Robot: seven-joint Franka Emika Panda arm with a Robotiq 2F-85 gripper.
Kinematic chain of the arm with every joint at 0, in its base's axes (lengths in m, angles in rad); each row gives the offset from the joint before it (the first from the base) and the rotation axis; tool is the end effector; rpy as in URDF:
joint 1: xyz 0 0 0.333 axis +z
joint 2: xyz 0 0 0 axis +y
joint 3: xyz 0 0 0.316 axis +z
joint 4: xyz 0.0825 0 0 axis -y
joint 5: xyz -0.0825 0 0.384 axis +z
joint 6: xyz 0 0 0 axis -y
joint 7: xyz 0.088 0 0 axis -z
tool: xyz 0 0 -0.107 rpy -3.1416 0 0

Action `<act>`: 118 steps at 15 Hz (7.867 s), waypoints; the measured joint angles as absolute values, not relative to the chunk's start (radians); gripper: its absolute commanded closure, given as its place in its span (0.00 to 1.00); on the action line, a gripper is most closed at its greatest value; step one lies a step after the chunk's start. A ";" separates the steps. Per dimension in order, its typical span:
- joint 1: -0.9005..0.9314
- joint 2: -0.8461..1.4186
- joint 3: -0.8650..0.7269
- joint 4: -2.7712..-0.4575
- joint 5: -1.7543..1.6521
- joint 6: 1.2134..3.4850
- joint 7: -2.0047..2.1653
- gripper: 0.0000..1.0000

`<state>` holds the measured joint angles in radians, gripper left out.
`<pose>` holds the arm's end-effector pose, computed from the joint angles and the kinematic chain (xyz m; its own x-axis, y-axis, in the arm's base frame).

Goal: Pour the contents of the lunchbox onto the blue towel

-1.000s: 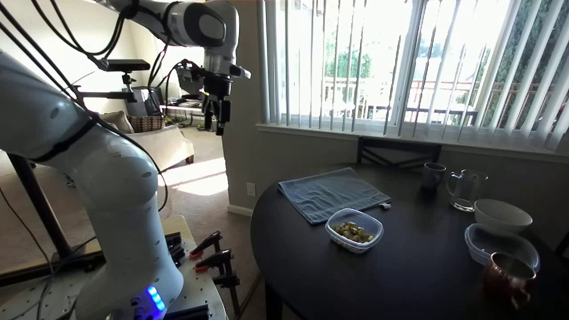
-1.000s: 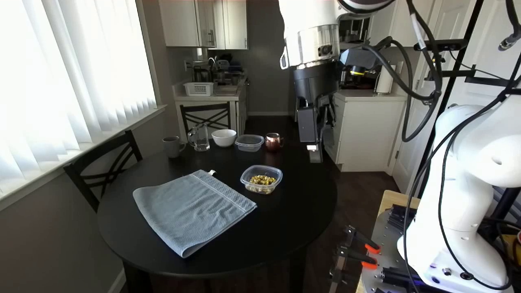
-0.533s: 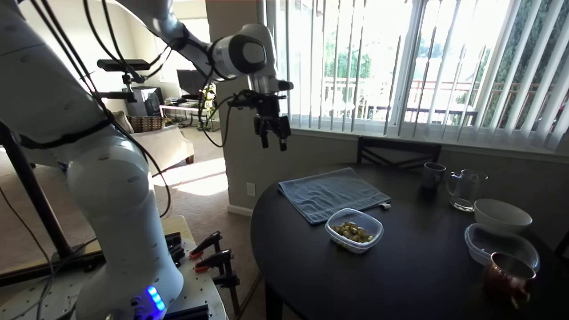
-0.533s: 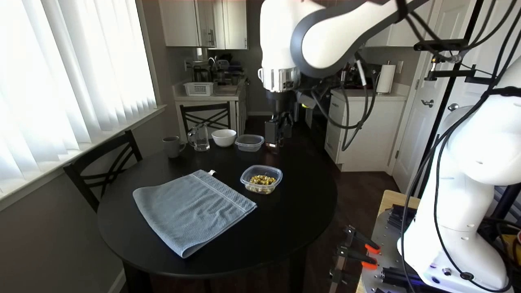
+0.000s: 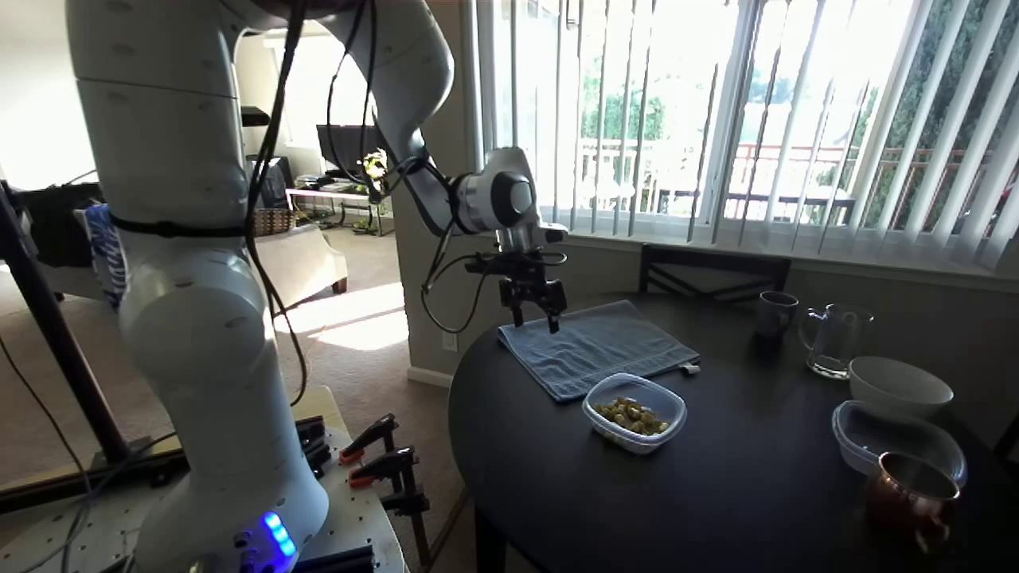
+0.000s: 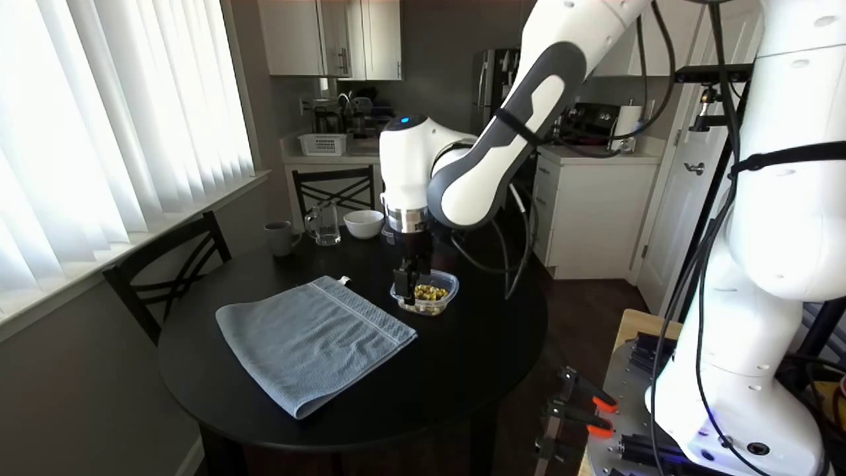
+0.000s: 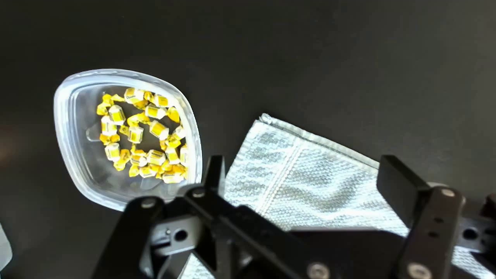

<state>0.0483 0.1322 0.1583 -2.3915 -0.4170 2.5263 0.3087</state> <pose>0.4892 0.1075 0.2638 0.9702 0.2393 0.0375 0.2260 -0.9501 0.2149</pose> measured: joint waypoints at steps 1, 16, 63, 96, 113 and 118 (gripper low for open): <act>0.060 0.180 0.134 -2.370 -0.454 2.539 0.336 0.00; 0.093 0.481 -0.093 -2.113 -0.342 2.614 0.365 0.00; 0.278 0.536 0.035 -2.062 -0.811 3.260 0.927 0.96; -0.682 1.118 0.887 -1.987 -1.100 3.454 0.780 0.96; -0.862 1.417 1.023 -1.982 -1.377 3.455 0.770 0.96; -0.881 1.449 1.048 -1.981 -1.396 3.457 0.770 0.96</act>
